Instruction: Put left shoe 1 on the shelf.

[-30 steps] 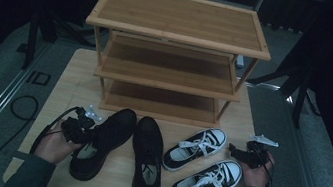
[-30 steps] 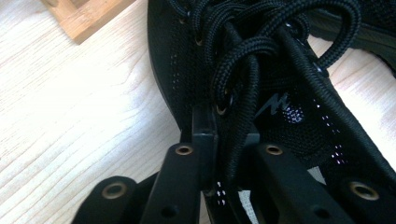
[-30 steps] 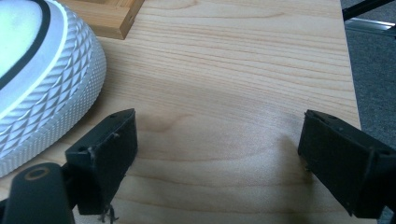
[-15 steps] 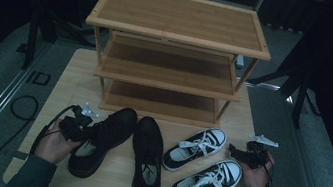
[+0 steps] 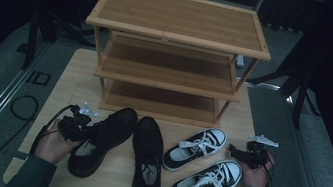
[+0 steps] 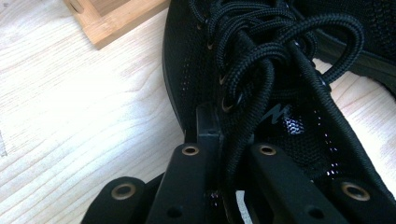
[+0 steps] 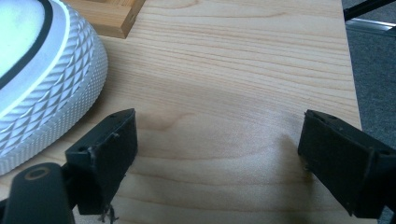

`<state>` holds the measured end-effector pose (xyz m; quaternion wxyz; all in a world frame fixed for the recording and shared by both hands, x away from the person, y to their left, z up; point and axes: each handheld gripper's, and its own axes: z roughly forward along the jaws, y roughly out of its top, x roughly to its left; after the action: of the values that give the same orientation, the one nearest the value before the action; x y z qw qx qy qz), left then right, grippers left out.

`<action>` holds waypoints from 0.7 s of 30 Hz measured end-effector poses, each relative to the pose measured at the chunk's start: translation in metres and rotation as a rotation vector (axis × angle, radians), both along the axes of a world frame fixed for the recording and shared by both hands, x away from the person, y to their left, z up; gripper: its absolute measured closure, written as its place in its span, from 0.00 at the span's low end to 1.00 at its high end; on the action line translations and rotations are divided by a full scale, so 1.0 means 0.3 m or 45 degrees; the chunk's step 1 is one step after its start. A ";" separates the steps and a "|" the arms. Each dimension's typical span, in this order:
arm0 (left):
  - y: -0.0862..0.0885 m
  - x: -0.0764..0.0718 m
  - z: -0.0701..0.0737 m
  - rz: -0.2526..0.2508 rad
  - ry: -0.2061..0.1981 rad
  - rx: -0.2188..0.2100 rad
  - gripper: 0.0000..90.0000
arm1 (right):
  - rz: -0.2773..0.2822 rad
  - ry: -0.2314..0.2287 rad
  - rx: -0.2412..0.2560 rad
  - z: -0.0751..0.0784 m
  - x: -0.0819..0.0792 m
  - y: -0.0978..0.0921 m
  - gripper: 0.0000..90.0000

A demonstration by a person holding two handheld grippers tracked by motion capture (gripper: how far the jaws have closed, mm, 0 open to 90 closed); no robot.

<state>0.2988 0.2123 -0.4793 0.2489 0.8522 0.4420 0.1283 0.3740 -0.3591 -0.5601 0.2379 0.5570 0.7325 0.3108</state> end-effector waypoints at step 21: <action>0.006 0.042 0.034 0.043 -0.038 -0.062 0.98 | 0.000 0.000 0.000 0.000 0.000 0.000 0.13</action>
<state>0.3115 0.2142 -0.4689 0.2741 0.8362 0.4555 0.1344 0.3740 -0.3591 -0.5601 0.2379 0.5571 0.7324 0.3109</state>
